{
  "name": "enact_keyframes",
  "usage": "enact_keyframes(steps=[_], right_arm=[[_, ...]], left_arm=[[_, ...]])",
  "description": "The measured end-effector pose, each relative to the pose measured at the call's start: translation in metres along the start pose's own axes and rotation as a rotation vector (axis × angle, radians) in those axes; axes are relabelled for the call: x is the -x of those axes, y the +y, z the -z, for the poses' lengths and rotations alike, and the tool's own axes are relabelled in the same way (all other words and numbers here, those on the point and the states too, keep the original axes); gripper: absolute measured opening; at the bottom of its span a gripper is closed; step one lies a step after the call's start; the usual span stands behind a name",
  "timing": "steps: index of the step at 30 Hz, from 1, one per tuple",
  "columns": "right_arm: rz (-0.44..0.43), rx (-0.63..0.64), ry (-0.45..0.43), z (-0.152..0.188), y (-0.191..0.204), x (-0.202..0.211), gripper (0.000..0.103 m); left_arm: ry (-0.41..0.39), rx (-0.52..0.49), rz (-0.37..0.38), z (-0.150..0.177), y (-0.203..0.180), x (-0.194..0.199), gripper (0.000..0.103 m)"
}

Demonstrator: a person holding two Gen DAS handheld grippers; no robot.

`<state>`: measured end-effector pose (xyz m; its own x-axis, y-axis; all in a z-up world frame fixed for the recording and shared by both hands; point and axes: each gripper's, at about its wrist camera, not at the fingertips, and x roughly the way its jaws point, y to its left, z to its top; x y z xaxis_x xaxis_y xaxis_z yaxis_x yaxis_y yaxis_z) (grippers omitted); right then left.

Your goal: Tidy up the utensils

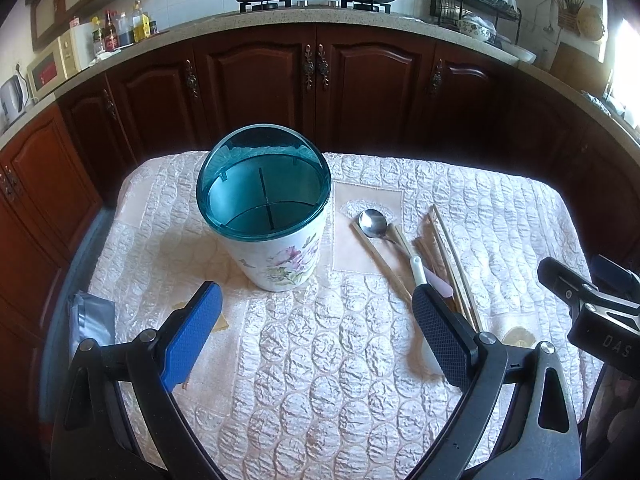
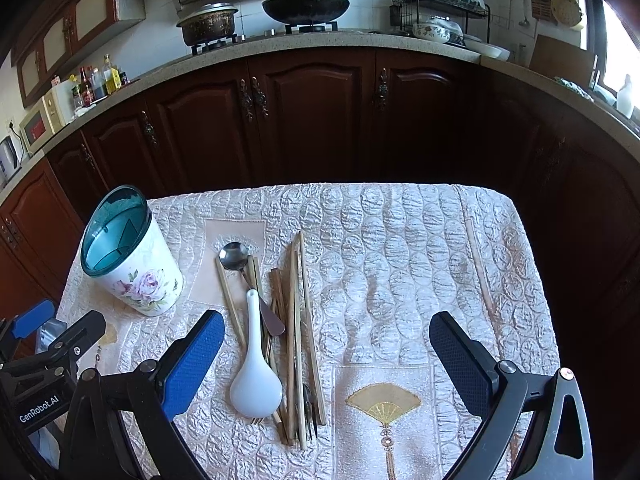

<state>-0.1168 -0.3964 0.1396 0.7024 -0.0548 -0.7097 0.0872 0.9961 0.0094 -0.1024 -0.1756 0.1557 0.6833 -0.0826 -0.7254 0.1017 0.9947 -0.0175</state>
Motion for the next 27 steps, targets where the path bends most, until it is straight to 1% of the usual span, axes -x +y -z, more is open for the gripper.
enact_keyframes(steps=[5, 11, 17, 26, 27], right_arm=[[-0.007, 0.007, 0.008, 0.001, 0.001, -0.003, 0.102], [-0.036, 0.008, 0.023, 0.001, 0.0, -0.009, 0.102], [-0.046, 0.023, 0.056, 0.004, -0.001, -0.023, 0.102], [-0.056, 0.037, 0.096, 0.007, -0.003, -0.044, 0.098], [-0.062, 0.037, 0.099, 0.007, -0.003, -0.045, 0.096]], left_arm=[[0.002, -0.004, 0.0, -0.001, -0.002, -0.002, 0.097], [0.01, -0.001, -0.001, -0.002, -0.004, -0.009, 0.096], [0.028, 0.001, -0.003, -0.002, -0.006, -0.019, 0.097], [0.052, 0.018, -0.017, -0.002, -0.002, -0.038, 0.096], [0.057, 0.024, -0.018, -0.002, -0.001, -0.041, 0.096]])
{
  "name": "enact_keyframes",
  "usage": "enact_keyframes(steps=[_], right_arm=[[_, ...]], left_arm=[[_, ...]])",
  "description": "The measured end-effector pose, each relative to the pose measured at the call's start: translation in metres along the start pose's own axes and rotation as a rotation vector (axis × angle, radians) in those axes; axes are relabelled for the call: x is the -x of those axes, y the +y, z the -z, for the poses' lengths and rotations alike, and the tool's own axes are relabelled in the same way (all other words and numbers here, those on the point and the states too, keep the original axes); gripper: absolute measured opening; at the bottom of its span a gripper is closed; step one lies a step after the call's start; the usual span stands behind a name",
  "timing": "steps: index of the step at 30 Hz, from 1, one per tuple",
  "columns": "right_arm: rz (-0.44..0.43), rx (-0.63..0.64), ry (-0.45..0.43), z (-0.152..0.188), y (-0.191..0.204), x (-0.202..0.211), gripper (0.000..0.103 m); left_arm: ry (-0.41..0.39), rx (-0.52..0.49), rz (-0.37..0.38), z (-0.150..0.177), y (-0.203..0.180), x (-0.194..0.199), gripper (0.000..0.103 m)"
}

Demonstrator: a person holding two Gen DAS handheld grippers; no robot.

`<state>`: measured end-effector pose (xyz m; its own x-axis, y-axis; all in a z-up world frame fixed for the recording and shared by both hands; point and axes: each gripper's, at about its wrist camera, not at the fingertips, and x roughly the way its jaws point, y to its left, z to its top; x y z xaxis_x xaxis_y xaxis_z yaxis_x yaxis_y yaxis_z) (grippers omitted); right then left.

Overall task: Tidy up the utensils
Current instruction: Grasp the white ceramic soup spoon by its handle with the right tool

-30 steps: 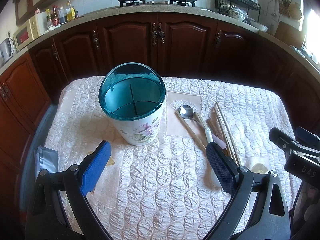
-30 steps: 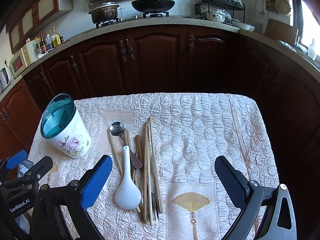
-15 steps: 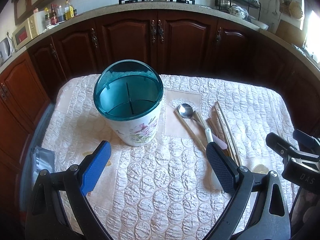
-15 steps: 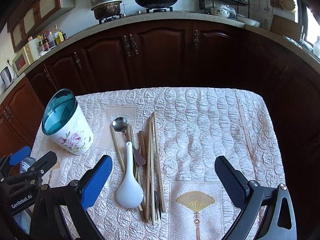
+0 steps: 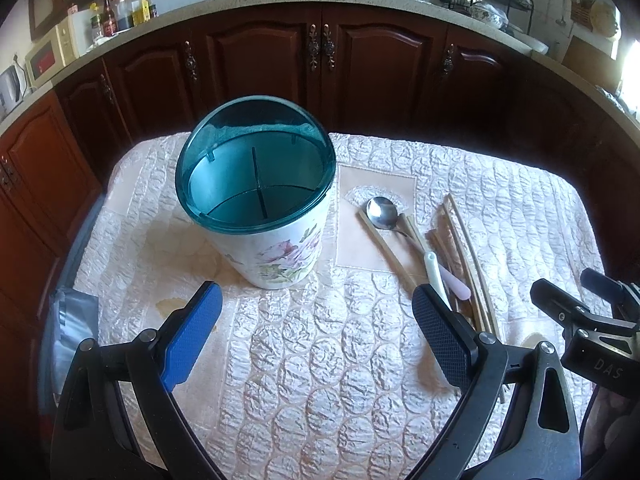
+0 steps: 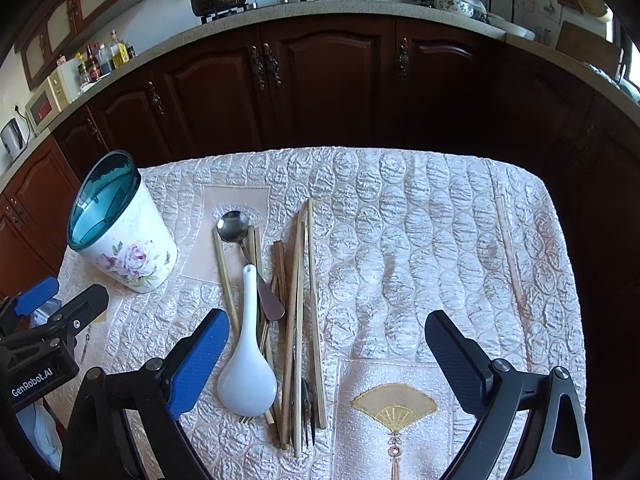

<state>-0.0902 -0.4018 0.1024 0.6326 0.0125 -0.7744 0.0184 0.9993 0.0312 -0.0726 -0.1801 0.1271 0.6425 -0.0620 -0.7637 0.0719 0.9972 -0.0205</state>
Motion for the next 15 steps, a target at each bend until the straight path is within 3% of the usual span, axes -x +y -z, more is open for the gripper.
enact_keyframes(steps=[5, 11, 15], right_arm=[[-0.049, 0.029, 0.027, 0.0, 0.005, -0.012, 0.081], [-0.211, 0.018, 0.088, -0.005, 0.015, -0.039, 0.046], [-0.255, 0.04, 0.126, -0.012, 0.027, -0.062, 0.038]], left_arm=[[0.029, 0.014, -0.002, 0.002, 0.004, -0.012, 0.096], [0.046, 0.028, -0.007, 0.003, 0.009, -0.021, 0.096], [0.057, 0.028, -0.015, 0.003, 0.012, -0.024, 0.096]])
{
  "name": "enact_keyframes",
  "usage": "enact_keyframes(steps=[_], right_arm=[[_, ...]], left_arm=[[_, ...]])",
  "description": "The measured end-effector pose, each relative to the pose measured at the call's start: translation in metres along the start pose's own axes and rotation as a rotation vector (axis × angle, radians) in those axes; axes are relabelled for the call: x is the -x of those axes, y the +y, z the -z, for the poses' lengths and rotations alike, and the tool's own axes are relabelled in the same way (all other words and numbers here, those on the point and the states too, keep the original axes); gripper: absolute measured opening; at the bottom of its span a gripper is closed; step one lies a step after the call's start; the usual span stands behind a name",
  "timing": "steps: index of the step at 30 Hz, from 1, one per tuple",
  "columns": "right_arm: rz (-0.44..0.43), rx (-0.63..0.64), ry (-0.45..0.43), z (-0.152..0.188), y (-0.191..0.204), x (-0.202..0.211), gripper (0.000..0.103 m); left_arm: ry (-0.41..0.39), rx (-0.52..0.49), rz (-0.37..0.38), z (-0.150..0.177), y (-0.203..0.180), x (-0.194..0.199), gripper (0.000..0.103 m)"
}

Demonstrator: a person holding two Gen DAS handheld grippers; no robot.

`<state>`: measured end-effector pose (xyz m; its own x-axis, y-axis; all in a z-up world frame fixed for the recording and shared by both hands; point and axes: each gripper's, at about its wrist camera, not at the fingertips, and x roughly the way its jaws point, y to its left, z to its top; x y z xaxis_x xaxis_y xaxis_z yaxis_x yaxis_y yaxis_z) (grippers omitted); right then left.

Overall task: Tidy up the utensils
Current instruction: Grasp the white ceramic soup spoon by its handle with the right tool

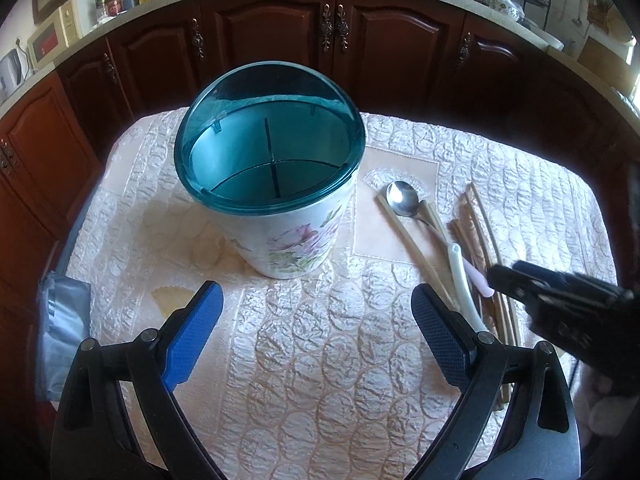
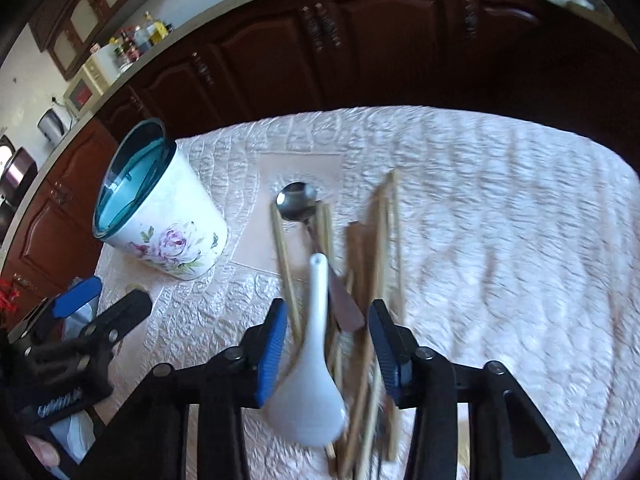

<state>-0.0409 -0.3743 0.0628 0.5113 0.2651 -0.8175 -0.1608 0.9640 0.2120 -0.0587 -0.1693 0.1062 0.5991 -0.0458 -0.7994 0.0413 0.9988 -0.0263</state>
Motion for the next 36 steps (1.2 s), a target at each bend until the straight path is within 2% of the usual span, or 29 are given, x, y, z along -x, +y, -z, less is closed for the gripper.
enact_keyframes(steps=[3, 6, 10, 13, 15, 20, 24, 29, 32, 36], right_arm=[[-0.025, 0.029, 0.04, -0.01, 0.006, -0.022, 0.032], [-0.011, 0.057, 0.064, -0.018, 0.011, -0.04, 0.028], [-0.014, 0.068, 0.093, -0.025, 0.014, -0.062, 0.011], [-0.02, 0.079, 0.12, -0.027, 0.013, -0.073, 0.004], [-0.03, 0.07, 0.106, -0.023, 0.011, -0.065, 0.003], [-0.048, 0.033, 0.087, -0.015, -0.005, -0.044, 0.002], [-0.116, 0.056, 0.08, -0.013, -0.002, -0.034, 0.005], [-0.077, 0.097, 0.126, -0.017, 0.019, -0.054, 0.02], [-0.033, 0.096, 0.139, -0.018, 0.019, -0.067, 0.02], [-0.022, 0.108, 0.149, -0.026, 0.027, -0.077, 0.02]], left_arm=[[0.002, 0.001, -0.006, 0.0, 0.002, -0.002, 0.096], [0.005, 0.007, -0.009, 0.0, 0.005, -0.003, 0.096], [0.011, 0.007, -0.009, 0.001, 0.005, -0.006, 0.096], [0.016, -0.005, -0.008, 0.002, 0.002, -0.007, 0.096], [0.015, -0.009, -0.006, 0.002, 0.0, -0.008, 0.096], [0.033, -0.024, 0.008, 0.003, -0.012, -0.014, 0.096], [0.024, -0.042, 0.001, 0.004, -0.015, -0.01, 0.096], [0.02, -0.03, -0.013, 0.004, -0.007, -0.007, 0.096], [0.022, -0.019, -0.019, 0.005, -0.001, -0.008, 0.096], [0.039, -0.011, -0.01, 0.007, -0.001, -0.012, 0.096]])
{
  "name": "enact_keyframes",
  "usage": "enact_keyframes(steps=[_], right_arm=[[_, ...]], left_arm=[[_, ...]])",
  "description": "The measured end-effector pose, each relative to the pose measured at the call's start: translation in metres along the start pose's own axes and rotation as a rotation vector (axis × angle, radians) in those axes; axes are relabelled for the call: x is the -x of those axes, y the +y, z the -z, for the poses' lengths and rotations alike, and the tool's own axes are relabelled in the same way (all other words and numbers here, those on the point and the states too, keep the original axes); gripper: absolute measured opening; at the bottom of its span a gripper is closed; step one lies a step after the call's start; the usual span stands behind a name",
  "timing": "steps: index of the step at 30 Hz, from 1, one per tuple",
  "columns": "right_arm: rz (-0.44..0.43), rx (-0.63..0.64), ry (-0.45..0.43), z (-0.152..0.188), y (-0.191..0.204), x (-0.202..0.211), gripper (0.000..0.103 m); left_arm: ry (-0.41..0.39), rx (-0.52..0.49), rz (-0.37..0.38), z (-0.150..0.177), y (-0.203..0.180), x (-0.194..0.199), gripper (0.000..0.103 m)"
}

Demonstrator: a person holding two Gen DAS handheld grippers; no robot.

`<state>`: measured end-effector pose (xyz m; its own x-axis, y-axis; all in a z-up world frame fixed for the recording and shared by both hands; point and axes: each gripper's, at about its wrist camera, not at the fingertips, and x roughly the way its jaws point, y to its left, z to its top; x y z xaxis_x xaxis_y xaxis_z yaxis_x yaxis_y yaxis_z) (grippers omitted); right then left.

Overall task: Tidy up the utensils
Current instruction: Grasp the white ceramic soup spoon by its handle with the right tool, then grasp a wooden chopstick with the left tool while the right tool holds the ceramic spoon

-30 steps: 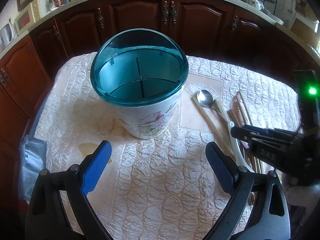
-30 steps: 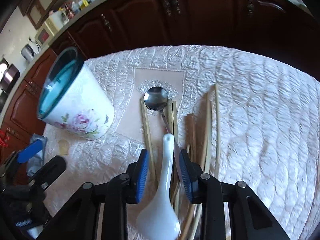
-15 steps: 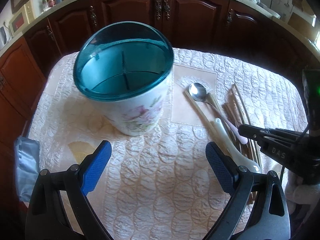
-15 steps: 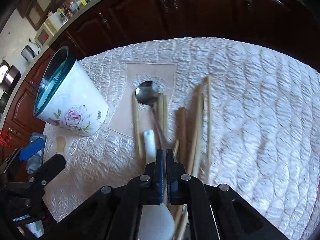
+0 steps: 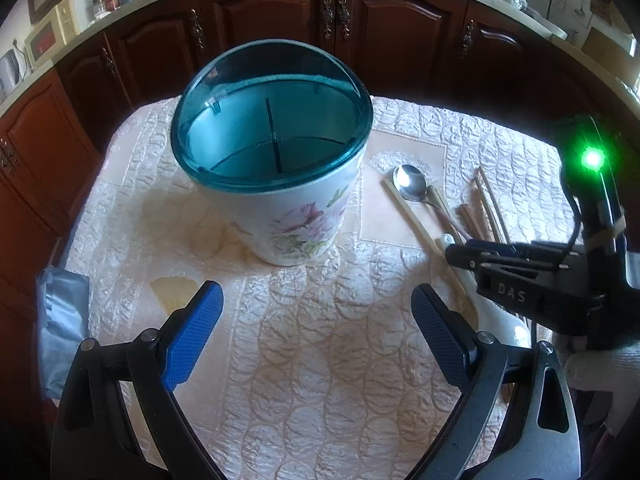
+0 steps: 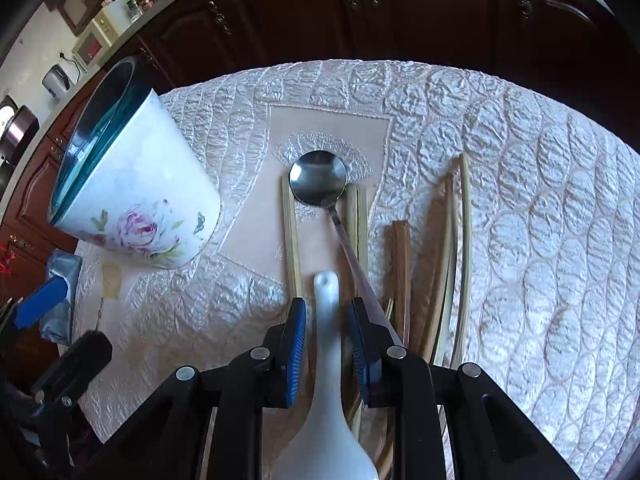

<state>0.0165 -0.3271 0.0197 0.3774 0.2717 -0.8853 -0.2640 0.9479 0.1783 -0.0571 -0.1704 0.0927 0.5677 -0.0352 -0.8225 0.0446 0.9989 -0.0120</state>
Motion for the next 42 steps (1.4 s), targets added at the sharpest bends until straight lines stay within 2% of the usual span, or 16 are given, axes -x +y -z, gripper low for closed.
enact_keyframes(steps=[4, 7, 15, 19, 22, 26, 27, 28, 29, 30, 31, 33, 36, 38, 40, 42], right_arm=[[0.056, 0.084, 0.02, -0.012, 0.021, -0.008, 0.02], [0.053, 0.094, 0.039, -0.012, 0.033, -0.017, 0.019], [-0.036, 0.012, 0.06, -0.004, 0.021, -0.032, 0.018], [-0.136, -0.076, 0.055, 0.019, 0.004, -0.022, 0.018], [-0.231, -0.15, 0.057, 0.049, 0.0, -0.014, 0.018], [-0.232, -0.136, 0.075, 0.09, 0.021, -0.009, 0.018], [-0.22, -0.13, 0.07, 0.094, 0.024, -0.008, 0.021], [-0.218, -0.12, 0.068, 0.098, 0.027, -0.006, 0.031], [-0.229, -0.113, 0.067, 0.098, 0.029, -0.002, 0.037], [-0.229, -0.103, 0.063, 0.099, 0.03, 0.002, 0.042], [-0.212, -0.09, 0.059, 0.101, 0.031, 0.006, 0.042], [-0.182, -0.087, 0.05, 0.105, 0.027, 0.01, 0.042], [-0.203, -0.128, 0.048, 0.106, 0.02, 0.013, 0.042], [-0.204, -0.13, 0.04, 0.105, 0.015, 0.014, 0.042], [-0.202, -0.126, 0.037, 0.106, 0.013, 0.022, 0.042], [-0.201, -0.125, 0.034, 0.109, 0.011, 0.024, 0.041]], left_arm=[[-0.005, -0.015, -0.002, 0.002, -0.003, 0.001, 0.096], [-0.006, -0.009, -0.005, 0.001, -0.001, 0.001, 0.096], [0.005, -0.01, -0.001, 0.0, -0.003, -0.001, 0.096], [0.005, -0.019, -0.006, 0.0, -0.004, -0.002, 0.096], [0.02, -0.015, -0.002, 0.003, -0.003, -0.007, 0.096], [0.067, -0.02, 0.01, 0.01, -0.005, -0.017, 0.096], [0.08, -0.017, 0.013, 0.012, -0.005, -0.02, 0.096], [0.095, -0.012, 0.018, 0.014, -0.005, -0.023, 0.096], [0.103, -0.007, 0.022, 0.015, -0.005, -0.025, 0.096], [0.108, -0.003, 0.026, 0.015, -0.005, -0.026, 0.096], [0.111, 0.0, 0.035, 0.015, -0.005, -0.027, 0.095], [0.114, 0.005, 0.057, 0.013, -0.009, -0.031, 0.092], [0.153, -0.002, 0.089, 0.009, -0.019, -0.046, 0.078], [0.18, -0.008, 0.099, 0.007, -0.025, -0.059, 0.064], [0.205, -0.01, 0.109, 0.007, -0.031, -0.071, 0.061], [0.197, -0.017, 0.095, 0.006, -0.038, -0.077, 0.061]])
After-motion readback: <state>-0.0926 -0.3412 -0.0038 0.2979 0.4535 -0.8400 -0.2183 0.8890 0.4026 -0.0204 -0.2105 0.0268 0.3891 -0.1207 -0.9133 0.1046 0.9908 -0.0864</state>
